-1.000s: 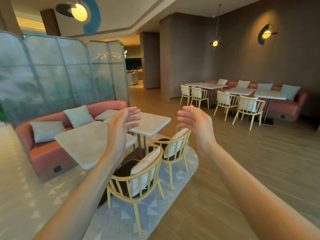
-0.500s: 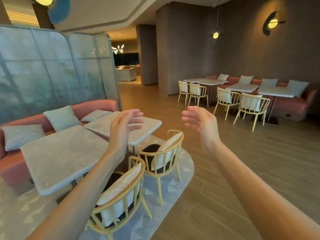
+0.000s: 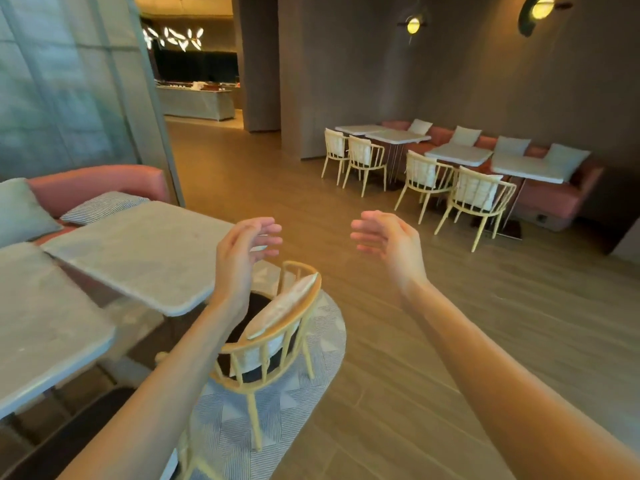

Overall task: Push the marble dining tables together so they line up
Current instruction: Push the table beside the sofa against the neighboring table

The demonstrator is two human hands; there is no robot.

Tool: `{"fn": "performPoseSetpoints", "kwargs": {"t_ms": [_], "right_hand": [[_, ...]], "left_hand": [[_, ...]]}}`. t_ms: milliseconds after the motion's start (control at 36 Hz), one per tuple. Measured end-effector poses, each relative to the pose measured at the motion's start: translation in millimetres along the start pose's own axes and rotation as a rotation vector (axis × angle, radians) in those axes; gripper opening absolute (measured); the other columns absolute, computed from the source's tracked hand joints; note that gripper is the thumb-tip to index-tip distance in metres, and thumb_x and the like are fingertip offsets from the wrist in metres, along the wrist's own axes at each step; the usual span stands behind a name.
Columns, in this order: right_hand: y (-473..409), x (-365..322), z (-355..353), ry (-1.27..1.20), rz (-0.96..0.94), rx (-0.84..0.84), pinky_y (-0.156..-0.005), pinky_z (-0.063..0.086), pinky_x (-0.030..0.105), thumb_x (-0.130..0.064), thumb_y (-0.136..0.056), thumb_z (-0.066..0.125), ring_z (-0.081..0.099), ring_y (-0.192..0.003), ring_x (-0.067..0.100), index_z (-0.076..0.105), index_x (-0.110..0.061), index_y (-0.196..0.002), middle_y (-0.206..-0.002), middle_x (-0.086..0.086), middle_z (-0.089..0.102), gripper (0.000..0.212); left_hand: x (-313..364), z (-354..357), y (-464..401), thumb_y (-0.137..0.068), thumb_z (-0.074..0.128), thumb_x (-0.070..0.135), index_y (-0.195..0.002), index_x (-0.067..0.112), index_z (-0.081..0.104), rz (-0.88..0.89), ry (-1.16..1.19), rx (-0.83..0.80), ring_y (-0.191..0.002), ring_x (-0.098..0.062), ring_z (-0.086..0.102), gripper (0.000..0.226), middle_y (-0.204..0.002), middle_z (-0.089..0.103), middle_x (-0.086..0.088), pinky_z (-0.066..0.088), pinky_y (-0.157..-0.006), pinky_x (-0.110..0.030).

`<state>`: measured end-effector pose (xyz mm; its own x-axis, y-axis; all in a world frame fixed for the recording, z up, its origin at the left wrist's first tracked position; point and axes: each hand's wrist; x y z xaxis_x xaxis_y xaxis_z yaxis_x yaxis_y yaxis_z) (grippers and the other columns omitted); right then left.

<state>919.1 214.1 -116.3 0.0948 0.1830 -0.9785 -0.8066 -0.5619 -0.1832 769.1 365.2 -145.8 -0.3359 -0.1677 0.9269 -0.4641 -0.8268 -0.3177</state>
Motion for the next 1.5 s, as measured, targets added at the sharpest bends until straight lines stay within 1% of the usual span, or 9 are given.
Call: {"fn": "performPoseSetpoints", "kwargs": {"t_ms": [361, 556, 694, 806, 972, 1111, 1194, 1278, 1500], "right_hand": [[-278.7, 52.0, -29.9, -0.006, 0.052, 0.016, -0.088, 0.057, 0.042, -0.019, -0.099, 0.052, 0.071, -0.102, 0.033, 0.07, -0.008, -0.108, -0.104, 0.012, 0.076, 0.022], [-452.9, 110.5, -19.2, 0.0, 0.101, -0.14, -0.093, 0.055, 0.045, -0.018, -0.099, 0.053, 0.071, -0.1, 0.031, 0.07, -0.006, -0.108, -0.107, 0.015, 0.075, 0.022], [-565.4, 127.5, 16.8, -0.025, 0.149, -0.323, -0.088, 0.054, 0.041, -0.017, -0.099, 0.055, 0.069, -0.097, 0.031, 0.07, -0.003, -0.11, -0.109, 0.018, 0.074, 0.023], [-632.7, 130.9, 49.5, -0.038, 0.156, -0.437, -0.086, 0.052, 0.04, -0.014, -0.098, 0.054, 0.068, -0.09, 0.027, 0.068, 0.001, -0.111, -0.111, 0.022, 0.073, 0.024], [-734.8, 169.4, 94.2, -0.05, 0.177, -0.613, -0.081, 0.052, 0.034, -0.013, -0.099, 0.055, 0.066, -0.086, 0.024, 0.067, 0.001, -0.111, -0.102, 0.021, 0.072, 0.023], [-827.8, 210.5, 131.9, -0.017, 0.163, -0.714, -0.073, 0.051, 0.028, -0.014, -0.098, 0.055, 0.067, -0.085, 0.023, 0.068, -0.008, -0.102, -0.1, 0.015, 0.072, 0.014], [-888.5, 226.6, 162.5, 0.008, 0.157, -0.749, -0.067, 0.05, 0.025, -0.013, -0.099, 0.054, 0.065, -0.084, 0.025, 0.066, -0.003, -0.106, -0.1, 0.017, 0.071, 0.017], [-941.8, 235.2, 194.5, 0.033, 0.171, -0.803, -0.068, 0.048, 0.027, -0.013, -0.099, 0.053, 0.063, -0.085, 0.027, 0.065, 0.005, -0.114, -0.101, 0.018, 0.07, 0.026], [-1040.2, 256.8, 296.6, 0.023, 0.16, -1.05, -0.076, 0.051, 0.035, -0.015, -0.1, 0.053, 0.066, -0.087, 0.028, 0.067, 0.002, -0.108, -0.102, 0.022, 0.072, 0.023]], "left_hand": [[-118.7, 124.6, -240.5, -0.104, 0.043, 0.013, -0.109, 0.006, 0.07, -0.017, -0.031, -0.015, -0.094, -0.025, 0.07, 0.028, -0.107, 0.073, -0.015, 0.059, -0.078, -0.034], [-201.4, 160.3, -360.7, -0.101, 0.048, 0.015, -0.103, 0.009, 0.072, -0.019, -0.064, 0.143, -0.093, -0.026, 0.07, 0.025, -0.101, 0.075, -0.008, 0.056, -0.082, -0.04], [-227.0, 181.7, -436.6, -0.099, 0.048, 0.015, -0.111, -0.004, 0.068, -0.023, -0.054, 0.337, -0.088, -0.025, 0.07, 0.029, -0.102, 0.073, -0.014, 0.057, -0.08, -0.039], [-234.3, 194.5, -483.6, -0.09, 0.055, 0.021, -0.103, 0.001, 0.07, 0.002, -0.05, 0.437, -0.088, -0.028, 0.07, 0.029, -0.1, 0.072, -0.015, 0.056, -0.077, -0.036], [-270.9, 199.6, -570.3, -0.098, 0.048, 0.009, -0.089, 0.011, 0.071, 0.046, -0.084, 0.597, -0.082, -0.024, 0.068, 0.025, -0.094, 0.072, -0.012, 0.056, -0.072, -0.032], [-327.8, 203.3, -658.7, -0.096, 0.049, 0.013, -0.095, 0.009, 0.072, 0.01, -0.094, 0.663, -0.085, -0.02, 0.069, 0.023, -0.1, 0.073, -0.011, 0.055, -0.075, -0.03], [-356.1, 202.7, -721.4, -0.094, 0.051, 0.018, -0.103, 0.005, 0.072, 0.006, -0.065, 0.731, -0.087, -0.022, 0.069, 0.027, -0.104, 0.074, -0.014, 0.054, -0.075, -0.031], [-373.9, 202.0, -775.3, -0.084, 0.054, 0.025, -0.096, 0.009, 0.073, 0.036, -0.038, 0.784, -0.084, -0.022, 0.069, 0.028, -0.1, 0.074, -0.014, 0.056, -0.072, -0.027], [-389.1, 172.7, -855.2, -0.09, 0.05, 0.026, -0.093, 0.015, 0.072, 0.07, -0.211, 1.012, -0.087, -0.019, 0.07, 0.025, -0.093, 0.074, -0.005, 0.056, -0.086, -0.043]]}}
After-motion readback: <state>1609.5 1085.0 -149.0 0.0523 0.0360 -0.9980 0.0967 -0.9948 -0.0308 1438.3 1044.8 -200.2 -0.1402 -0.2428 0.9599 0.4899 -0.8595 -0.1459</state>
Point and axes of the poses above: each hand's wrist, its own y-axis away from the middle knuckle, its own z-axis out of the palm, x = y × z
